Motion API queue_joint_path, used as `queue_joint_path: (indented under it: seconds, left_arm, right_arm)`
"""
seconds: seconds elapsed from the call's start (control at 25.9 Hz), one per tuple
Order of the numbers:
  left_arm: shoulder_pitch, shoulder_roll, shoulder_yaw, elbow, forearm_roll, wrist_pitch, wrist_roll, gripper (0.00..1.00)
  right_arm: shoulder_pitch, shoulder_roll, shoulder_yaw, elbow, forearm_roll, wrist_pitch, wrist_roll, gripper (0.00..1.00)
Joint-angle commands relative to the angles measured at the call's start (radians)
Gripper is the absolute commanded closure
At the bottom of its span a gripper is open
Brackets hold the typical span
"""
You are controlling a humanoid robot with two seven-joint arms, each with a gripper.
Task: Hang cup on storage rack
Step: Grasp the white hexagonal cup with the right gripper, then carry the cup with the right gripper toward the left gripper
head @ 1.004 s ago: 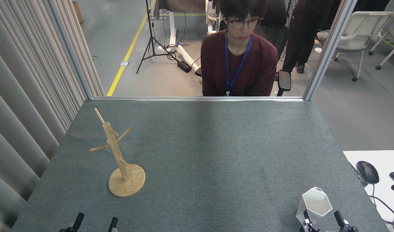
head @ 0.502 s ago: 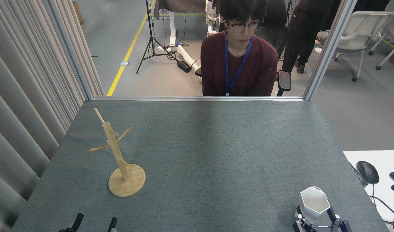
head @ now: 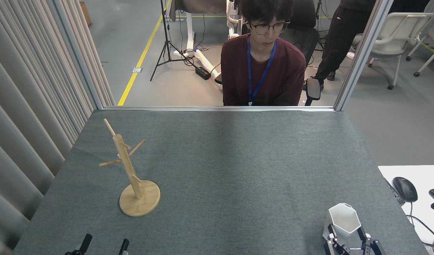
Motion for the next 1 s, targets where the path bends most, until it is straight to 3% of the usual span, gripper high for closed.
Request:
queue_joint_path:
  seconds: [0.0, 0.27, 0.39, 0.5, 0.58, 0.7, 0.97]
  left_arm:
    - [-0.001, 0.0, 0.0, -0.001, 0.001, -0.001, 0.0, 0.0]
    - [-0.002, -0.005, -0.026, 0.002, -0.013, -0.01, 0.0, 0.0]
    - [-0.024, -0.017, -0.118, 0.036, -0.023, -0.018, -0.001, 0.0]
    - [-0.094, -0.037, -0.23, 0.085, -0.092, -0.025, -0.003, 0.0]
    - [-0.137, -0.083, -0.282, 0.136, -0.175, -0.031, -0.003, 0.0]
    - [-0.214, -0.11, -0.362, 0.226, -0.269, -0.033, -0.003, 0.0]
    - [-0.284, -0.132, -0.413, 0.343, -0.324, -0.03, -0.004, 0.0]
  right_arm:
    - [0.0, 0.001, 0.0, -0.006, -0.001, -0.004, -0.006, 0.39]
    - [-0.003, 0.002, -0.014, -0.121, -0.011, -0.015, -0.006, 0.39]
    - [0.003, 0.016, -0.004, -0.189, -0.009, -0.015, -0.001, 0.39]
    - [0.0, 0.07, 0.027, -0.244, 0.0, -0.012, 0.005, 0.39]
    - [-0.003, 0.099, 0.075, -0.267, 0.008, -0.004, 0.008, 0.39]
    - [-0.02, 0.119, 0.147, -0.299, 0.058, 0.001, 0.008, 0.39]
    - [-0.032, 0.259, 0.311, -0.301, 0.262, 0.002, 0.008, 0.39]
